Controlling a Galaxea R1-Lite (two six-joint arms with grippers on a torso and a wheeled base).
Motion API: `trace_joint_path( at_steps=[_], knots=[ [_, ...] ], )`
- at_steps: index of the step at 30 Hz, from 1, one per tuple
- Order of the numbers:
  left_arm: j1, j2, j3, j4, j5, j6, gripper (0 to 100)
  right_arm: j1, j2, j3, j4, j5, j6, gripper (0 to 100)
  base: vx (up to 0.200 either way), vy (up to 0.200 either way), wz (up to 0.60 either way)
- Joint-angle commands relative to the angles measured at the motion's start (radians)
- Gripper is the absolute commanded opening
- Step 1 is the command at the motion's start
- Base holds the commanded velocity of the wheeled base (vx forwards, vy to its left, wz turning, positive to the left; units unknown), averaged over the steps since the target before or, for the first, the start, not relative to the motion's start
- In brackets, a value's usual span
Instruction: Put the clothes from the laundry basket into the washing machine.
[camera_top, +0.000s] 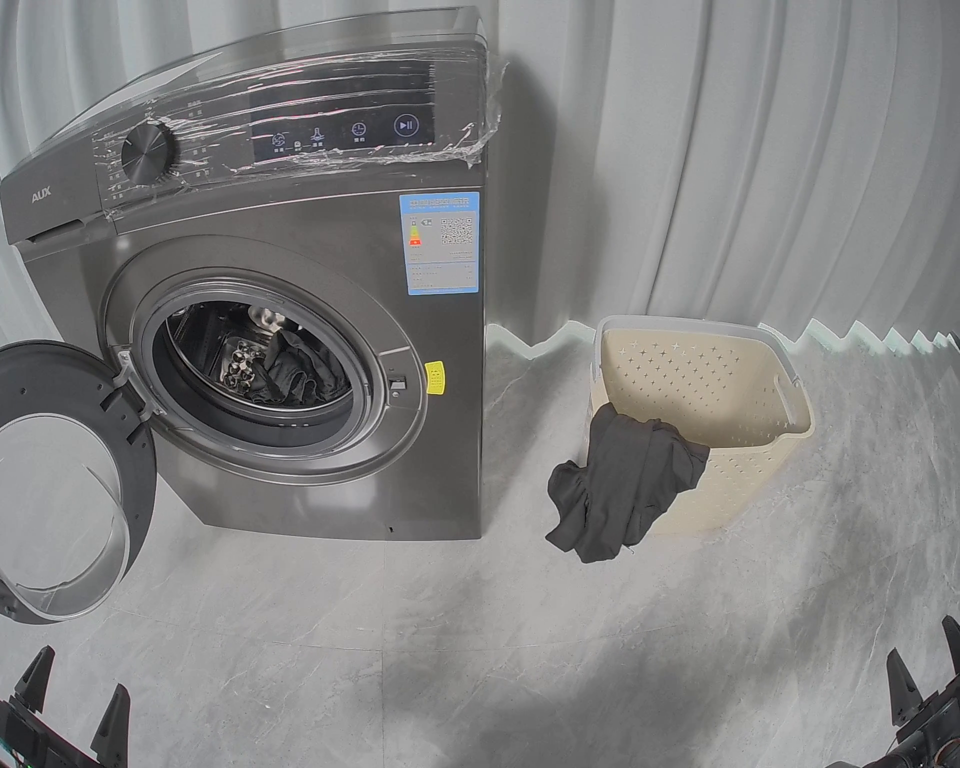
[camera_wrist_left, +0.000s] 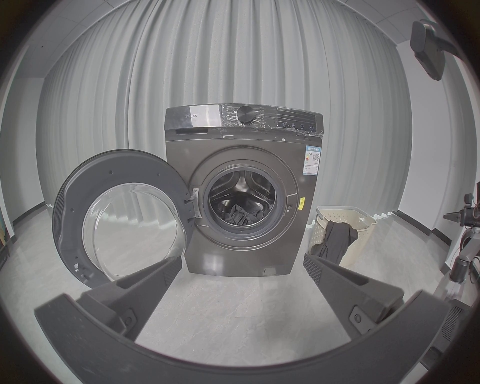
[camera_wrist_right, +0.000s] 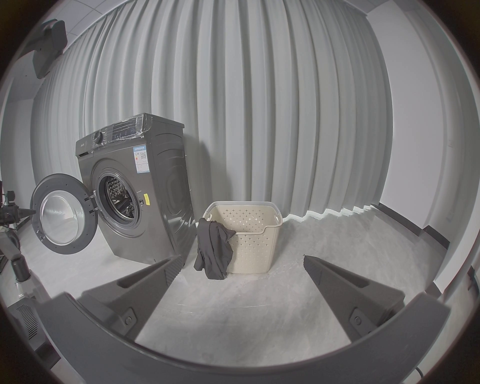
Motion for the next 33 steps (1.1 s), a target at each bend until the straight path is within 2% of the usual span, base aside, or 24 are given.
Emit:
trace_joint_path(
  at_steps=[1, 4, 13, 28, 33],
  knots=[
    [-0.001, -0.016, 0.016, -0.001, 0.001, 0.003, 100, -0.002, -0.008, 0.007, 0.0, 0.0, 0.0, 100, 0.0, 0.0, 0.0],
    [-0.001, -0.016, 0.016, -0.001, 0.001, 0.003, 100, -0.002, -0.009, 0.007, 0.0, 0.0, 0.0, 100, 0.0, 0.0, 0.0],
    [-0.001, -0.016, 0.016, -0.001, 0.004, -0.006, 100, 0.0, -0.008, 0.007, 0.0, 0.0, 0.0, 100, 0.0, -0.2, 0.0],
    [-0.001, -0.016, 0.016, 0.001, 0.004, -0.007, 100, 0.0, -0.009, 0.007, 0.0, 0.0, 0.0, 100, 0.0, 0.0, 0.0],
    [-0.001, -0.016, 0.016, 0.001, 0.004, -0.007, 100, -0.002, -0.008, 0.007, 0.0, 0.0, 0.0, 100, 0.0, -0.2, 0.0]
  ],
)
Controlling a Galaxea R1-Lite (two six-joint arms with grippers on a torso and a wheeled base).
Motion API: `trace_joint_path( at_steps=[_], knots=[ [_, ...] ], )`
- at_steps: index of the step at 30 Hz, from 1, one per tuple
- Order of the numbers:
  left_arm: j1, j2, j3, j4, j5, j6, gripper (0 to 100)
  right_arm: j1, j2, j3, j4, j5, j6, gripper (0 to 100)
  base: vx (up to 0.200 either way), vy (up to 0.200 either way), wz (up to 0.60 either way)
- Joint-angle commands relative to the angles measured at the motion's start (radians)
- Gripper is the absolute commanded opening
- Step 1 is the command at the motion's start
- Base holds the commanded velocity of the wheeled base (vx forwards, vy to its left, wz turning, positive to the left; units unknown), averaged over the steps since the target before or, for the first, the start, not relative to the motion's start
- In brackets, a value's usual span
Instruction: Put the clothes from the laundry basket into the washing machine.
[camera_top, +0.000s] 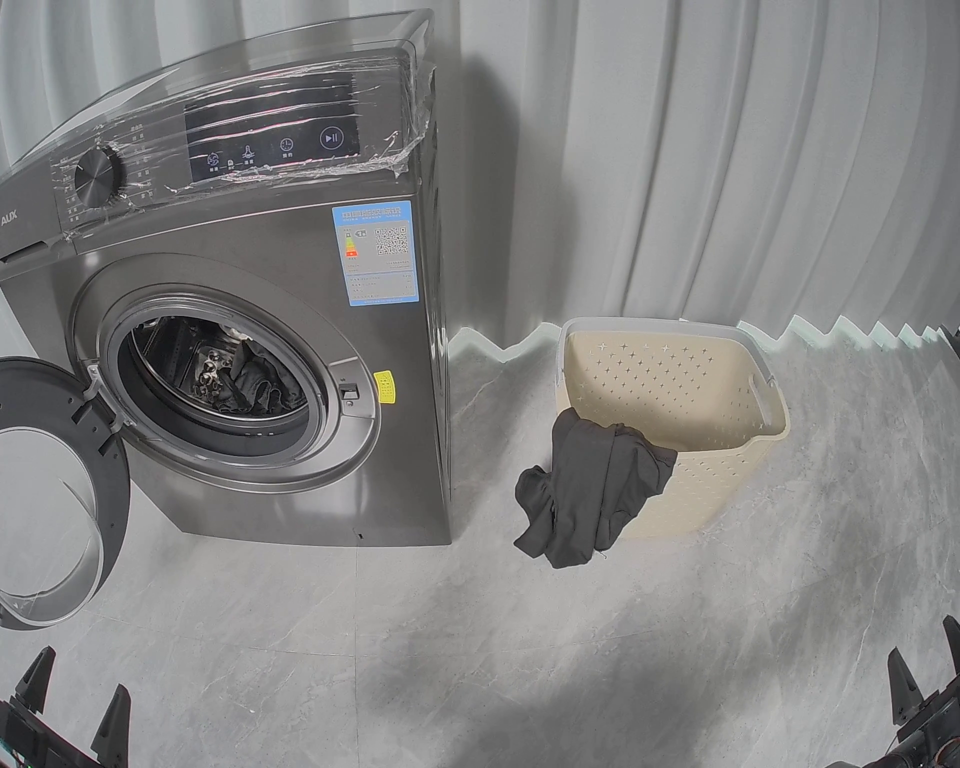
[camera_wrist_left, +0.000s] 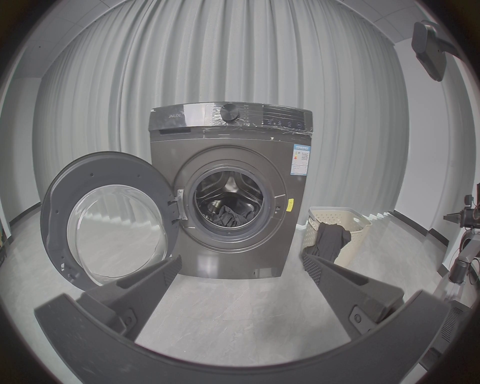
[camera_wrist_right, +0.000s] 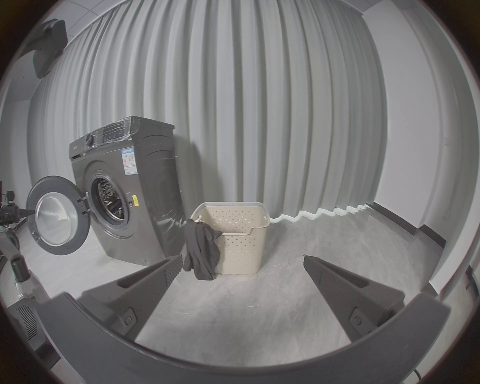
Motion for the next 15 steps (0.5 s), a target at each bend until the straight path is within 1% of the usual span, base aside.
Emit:
trace_joint_path(
  at_steps=[1, 10, 11, 15],
  knots=[
    [0.0, -0.016, 0.016, 0.0, 0.0, -0.001, 100, -0.001, -0.01, 0.007, 0.0, 0.0, 0.0, 100, 0.0, -0.2, 0.0],
    [0.0, -0.016, 0.016, 0.0, 0.0, -0.005, 100, 0.0, -0.009, 0.007, 0.0, 0.0, 0.0, 100, 0.0, 0.0, 0.0],
    [0.0, -0.016, 0.016, 0.0, 0.0, 0.0, 100, 0.0, -0.009, 0.007, 0.0, 0.0, 0.0, 100, 0.0, -0.2, 0.0],
    [0.0, -0.016, 0.016, 0.0, 0.0, 0.002, 100, -0.001, -0.009, 0.007, 0.0, 0.0, 0.0, 100, 0.0, -0.2, 0.0]
  ],
)
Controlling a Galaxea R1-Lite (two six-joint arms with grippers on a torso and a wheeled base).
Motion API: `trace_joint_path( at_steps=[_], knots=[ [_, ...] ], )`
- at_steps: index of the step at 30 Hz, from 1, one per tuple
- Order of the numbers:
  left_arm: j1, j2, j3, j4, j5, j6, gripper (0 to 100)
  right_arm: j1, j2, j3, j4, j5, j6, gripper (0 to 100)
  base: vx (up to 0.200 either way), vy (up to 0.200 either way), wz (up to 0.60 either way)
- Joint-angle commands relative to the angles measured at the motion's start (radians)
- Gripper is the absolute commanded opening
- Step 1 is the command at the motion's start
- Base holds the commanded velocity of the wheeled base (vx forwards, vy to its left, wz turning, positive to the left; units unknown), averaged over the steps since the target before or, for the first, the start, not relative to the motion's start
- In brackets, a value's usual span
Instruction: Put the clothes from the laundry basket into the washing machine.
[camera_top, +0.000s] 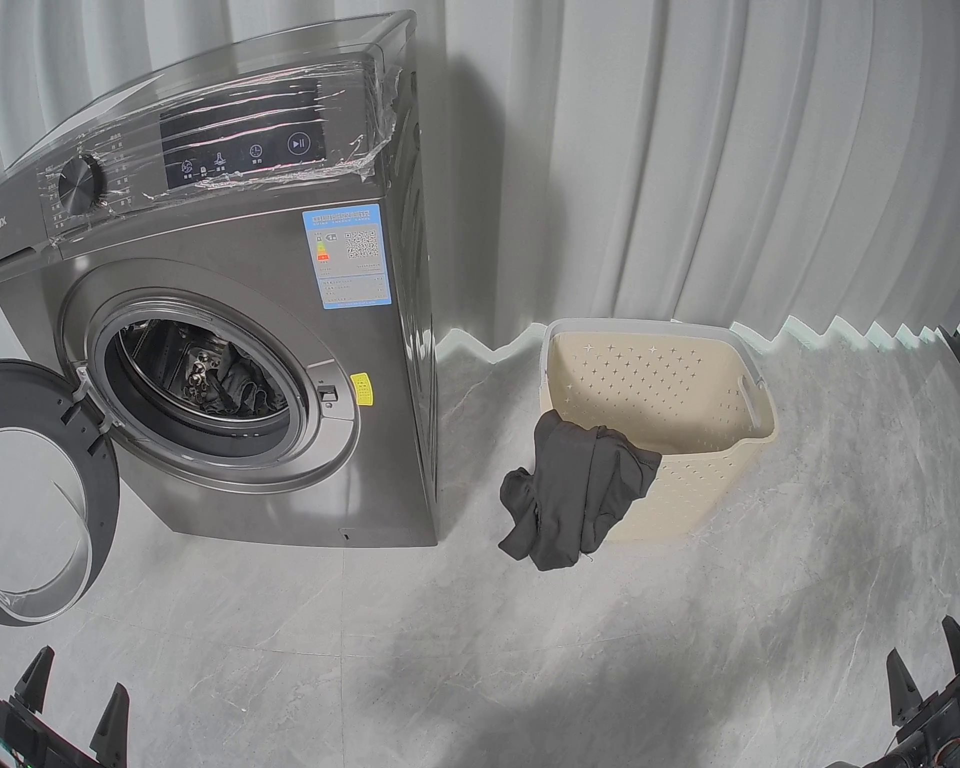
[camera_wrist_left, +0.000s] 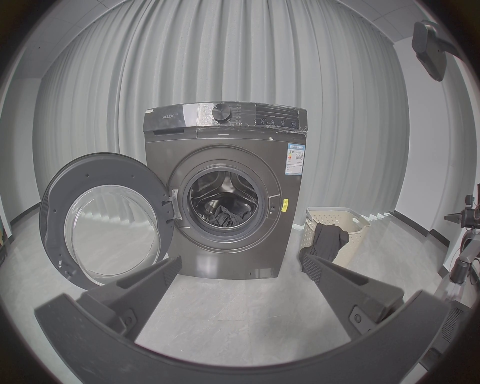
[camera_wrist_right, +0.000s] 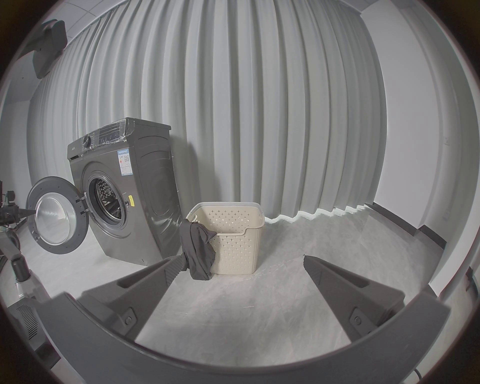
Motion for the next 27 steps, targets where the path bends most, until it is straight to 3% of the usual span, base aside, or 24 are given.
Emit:
trace_joint_path(
  at_steps=[1, 10, 27],
  knots=[
    [-0.001, -0.016, 0.016, -0.001, 0.0, 0.001, 100, 0.0, -0.009, 0.007, 0.0, 0.0, 0.0, 100, 0.0, -0.2, 0.0],
    [-0.001, -0.016, 0.016, 0.001, 0.0, -0.003, 100, 0.0, -0.009, 0.007, 0.0, 0.0, 0.0, 100, 0.0, -0.2, 0.0],
    [-0.001, -0.016, 0.016, 0.001, 0.001, -0.005, 100, 0.0, -0.01, 0.007, 0.0, 0.0, 0.0, 100, 0.0, 0.0, 0.0]
  ],
)
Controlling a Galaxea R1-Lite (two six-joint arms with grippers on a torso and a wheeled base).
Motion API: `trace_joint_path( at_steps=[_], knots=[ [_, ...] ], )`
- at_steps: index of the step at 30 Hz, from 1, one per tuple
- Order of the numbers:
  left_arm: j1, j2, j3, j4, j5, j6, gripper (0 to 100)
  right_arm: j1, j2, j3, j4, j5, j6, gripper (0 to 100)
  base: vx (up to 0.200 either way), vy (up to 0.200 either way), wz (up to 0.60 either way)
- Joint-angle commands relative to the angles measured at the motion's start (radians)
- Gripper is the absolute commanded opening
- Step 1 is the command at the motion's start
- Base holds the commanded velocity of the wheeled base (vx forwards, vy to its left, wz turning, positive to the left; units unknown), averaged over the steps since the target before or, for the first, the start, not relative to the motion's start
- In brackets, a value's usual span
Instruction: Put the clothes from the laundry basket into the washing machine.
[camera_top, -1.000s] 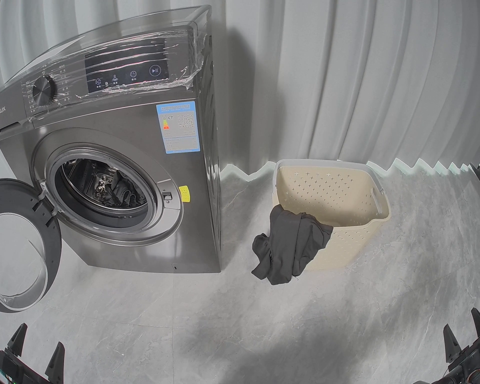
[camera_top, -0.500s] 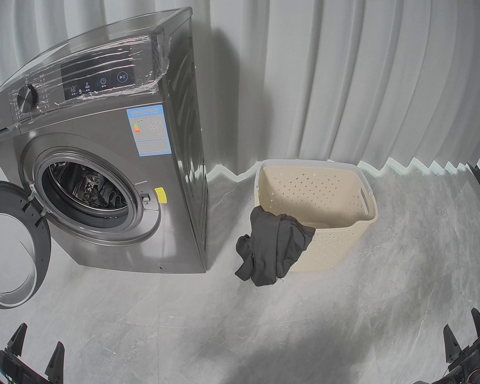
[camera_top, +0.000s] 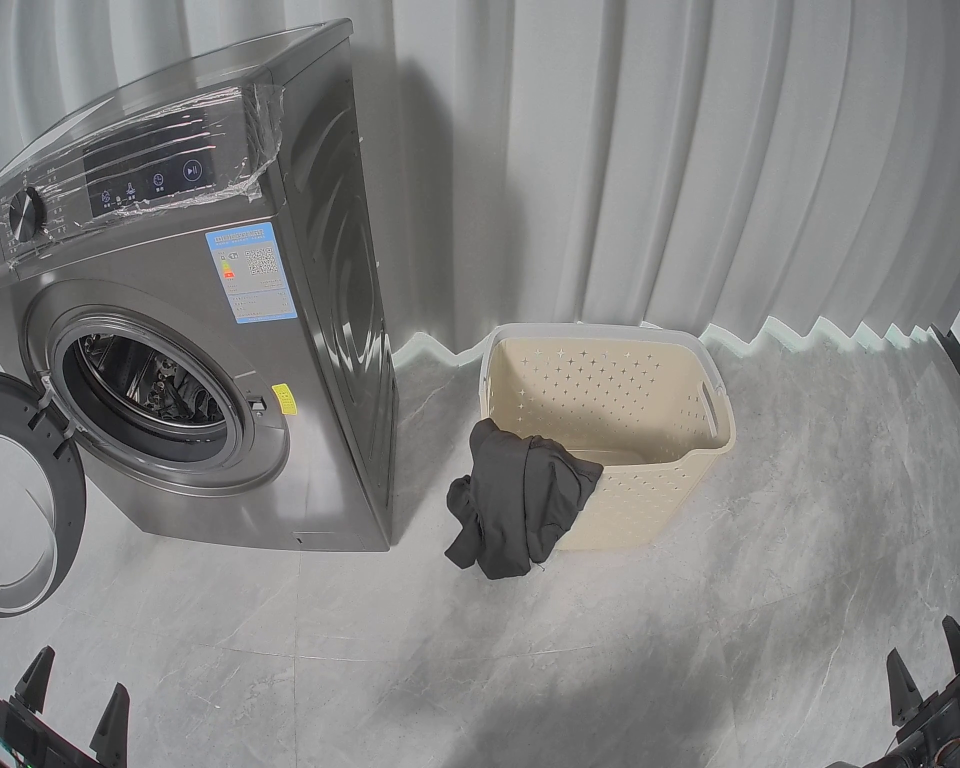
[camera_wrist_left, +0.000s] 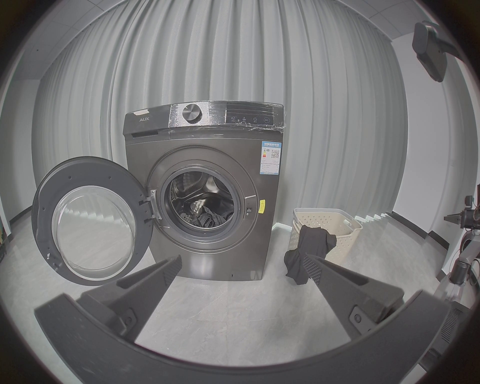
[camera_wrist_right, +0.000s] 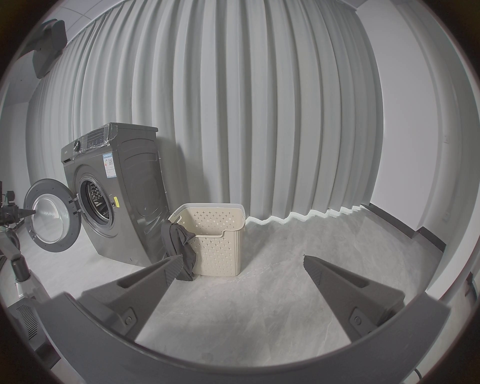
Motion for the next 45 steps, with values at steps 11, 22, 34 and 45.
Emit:
trace_joint_path(
  at_steps=[11, 22, 34, 45],
  knots=[
    [0.0, -0.016, 0.016, -0.002, 0.0, 0.0, 100, 0.0, -0.01, 0.007, 0.0, 0.0, 0.0, 100, 0.0, -0.073, 0.0],
    [0.0, -0.016, 0.016, 0.0, 0.0, 0.0, 100, 0.0, -0.009, 0.007, 0.0, 0.0, 0.0, 100, 0.0, -0.036, 0.0],
    [0.0, -0.016, 0.016, 0.0, 0.0, 0.0, 100, 0.0, -0.009, 0.007, 0.0, 0.0, 0.0, 100, 0.0, -0.1, 0.0],
    [0.0, -0.016, 0.016, 0.0, 0.0, 0.0, 100, 0.0, -0.009, 0.007, 0.0, 0.0, 0.0, 100, 0.0, -0.036, 0.0]
  ],
)
